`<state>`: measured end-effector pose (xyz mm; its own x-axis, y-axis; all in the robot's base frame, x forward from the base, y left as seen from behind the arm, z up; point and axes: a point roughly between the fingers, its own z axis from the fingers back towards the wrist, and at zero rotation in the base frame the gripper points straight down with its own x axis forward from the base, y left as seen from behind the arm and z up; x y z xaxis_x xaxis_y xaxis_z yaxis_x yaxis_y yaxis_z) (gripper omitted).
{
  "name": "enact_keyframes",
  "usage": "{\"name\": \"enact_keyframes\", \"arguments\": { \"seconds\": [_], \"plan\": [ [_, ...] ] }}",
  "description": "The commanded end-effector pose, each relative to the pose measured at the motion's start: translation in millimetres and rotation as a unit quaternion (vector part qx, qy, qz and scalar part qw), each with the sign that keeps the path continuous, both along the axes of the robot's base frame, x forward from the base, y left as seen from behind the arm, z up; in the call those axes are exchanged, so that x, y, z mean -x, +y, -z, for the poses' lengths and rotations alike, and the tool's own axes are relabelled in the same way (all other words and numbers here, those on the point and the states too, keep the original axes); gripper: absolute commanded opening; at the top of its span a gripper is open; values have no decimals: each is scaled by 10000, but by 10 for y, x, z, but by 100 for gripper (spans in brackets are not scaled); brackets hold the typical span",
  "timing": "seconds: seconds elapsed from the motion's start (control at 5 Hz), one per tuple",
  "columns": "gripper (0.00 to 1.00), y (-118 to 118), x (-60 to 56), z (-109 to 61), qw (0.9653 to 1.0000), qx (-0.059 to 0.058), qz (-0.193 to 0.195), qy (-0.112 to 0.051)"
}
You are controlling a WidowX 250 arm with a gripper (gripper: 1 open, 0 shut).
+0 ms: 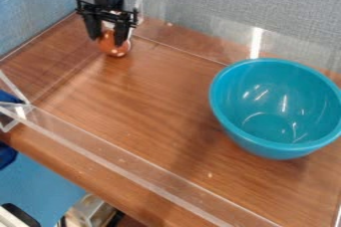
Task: Put the mushroom in the blue bowl
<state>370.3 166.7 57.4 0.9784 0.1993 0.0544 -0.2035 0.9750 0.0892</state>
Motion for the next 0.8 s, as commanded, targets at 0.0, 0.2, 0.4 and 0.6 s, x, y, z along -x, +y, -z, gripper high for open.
{"name": "enact_keyframes", "arguments": {
  "seconds": [0.0,0.2,0.4,0.6],
  "plan": [
    [0,2,-103,-246,9991,-204,-155,-333],
    [0,42,-109,-242,9985,-244,-360,-341],
    [0,84,-116,-235,9974,-284,-561,-349],
    [0,112,-118,-244,9974,-314,-539,-363]
  ]
}}
